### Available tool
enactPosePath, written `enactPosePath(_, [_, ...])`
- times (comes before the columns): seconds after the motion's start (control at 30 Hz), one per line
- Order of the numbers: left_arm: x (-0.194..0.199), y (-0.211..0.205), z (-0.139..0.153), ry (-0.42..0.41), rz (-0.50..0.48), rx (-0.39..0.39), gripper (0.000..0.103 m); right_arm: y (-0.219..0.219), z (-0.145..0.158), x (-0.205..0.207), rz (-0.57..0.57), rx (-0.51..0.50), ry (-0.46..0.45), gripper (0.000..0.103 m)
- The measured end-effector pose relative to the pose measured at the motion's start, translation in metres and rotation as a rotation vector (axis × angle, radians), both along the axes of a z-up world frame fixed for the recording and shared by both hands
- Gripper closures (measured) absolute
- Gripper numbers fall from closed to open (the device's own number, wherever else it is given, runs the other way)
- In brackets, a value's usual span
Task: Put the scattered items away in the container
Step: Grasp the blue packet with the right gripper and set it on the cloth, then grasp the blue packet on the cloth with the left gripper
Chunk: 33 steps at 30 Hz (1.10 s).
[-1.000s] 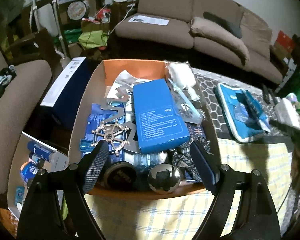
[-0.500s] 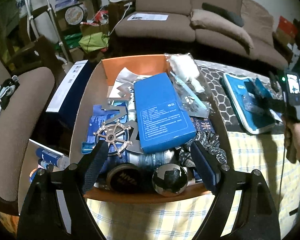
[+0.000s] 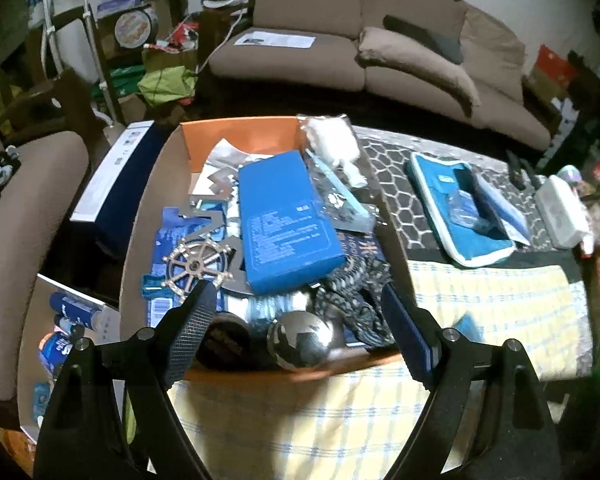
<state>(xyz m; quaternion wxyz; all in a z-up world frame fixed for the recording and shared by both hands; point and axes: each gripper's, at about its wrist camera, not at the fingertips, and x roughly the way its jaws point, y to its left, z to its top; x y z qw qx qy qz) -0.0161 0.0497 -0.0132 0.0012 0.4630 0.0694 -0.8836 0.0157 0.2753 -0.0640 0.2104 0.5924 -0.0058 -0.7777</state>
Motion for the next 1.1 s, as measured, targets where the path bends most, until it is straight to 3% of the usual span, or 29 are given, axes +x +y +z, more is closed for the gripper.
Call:
enactPosePath(0.03, [0.001,0.001,0.0,0.0,-0.01,0.006,0.02,-0.005,-0.005,0.014,-0.02,-0.04,-0.092,0.079])
enactPosePath(0.07, [0.002,0.002,-0.001,-0.006,-0.027,0.014,0.02,-0.008,-0.007,0.026,-0.046,-0.075,-0.159,0.048])
enactPosePath(0.1, [0.003,0.004,-0.003,-0.021,-0.05,0.025,0.02,-0.01,-0.009,0.038,-0.074,-0.123,-0.208,0.025])
enactPosePath(0.17, [0.004,0.008,-0.009,-0.06,-0.098,0.052,0.02,-0.013,-0.003,0.059,-0.093,-0.17,-0.205,0.024])
enactPosePath(0.27, [0.011,0.018,-0.015,-0.111,-0.169,0.093,0.02,0.001,0.016,0.066,-0.148,-0.128,-0.081,0.024])
enactPosePath(0.33, [0.019,0.034,-0.024,-0.21,-0.345,0.285,0.017,0.026,0.03,0.06,-0.265,-0.018,0.022,0.024])
enactPosePath(0.37, [0.025,0.046,-0.029,-0.265,-0.432,0.352,0.012,0.035,0.035,0.057,-0.302,0.035,0.057,0.024])
enactPosePath(0.4, [0.033,0.059,-0.032,-0.298,-0.5,0.368,0.01,0.044,0.039,0.056,-0.338,0.072,0.09,0.024])
enactPosePath(0.47, [0.047,0.087,-0.036,-0.313,-0.607,0.306,0.001,0.063,0.044,0.052,-0.399,0.108,0.124,0.024])
enactPosePath(0.6, [0.077,0.161,-0.061,-0.284,-0.813,0.056,0.0,0.079,0.042,0.05,-0.443,0.162,0.115,0.024])
enactPosePath(0.7, [0.08,0.198,-0.093,-0.273,-0.796,-0.153,0.0,0.085,0.034,0.055,-0.451,0.211,0.088,0.024])
enactPosePath(0.77, [0.073,0.208,-0.123,-0.321,-0.748,-0.242,0.0,0.089,0.031,0.056,-0.457,0.205,0.075,0.024])
enactPosePath(0.83, [0.068,0.206,-0.144,-0.348,-0.692,-0.259,0.0,0.095,0.031,0.06,-0.451,0.2,0.071,0.024])
enactPosePath(0.87, [0.064,0.202,-0.15,-0.365,-0.68,-0.208,0.0,0.096,0.03,0.062,-0.448,0.203,0.072,0.024])
enactPosePath(1.03, [0.06,0.197,-0.15,-0.37,-0.637,-0.165,0.0,0.099,0.033,0.064,-0.441,0.195,0.084,0.024])
enactPosePath(1.1, [0.062,0.196,-0.149,-0.375,-0.633,-0.173,0.009,0.095,0.034,0.063,-0.43,0.186,0.084,0.024])
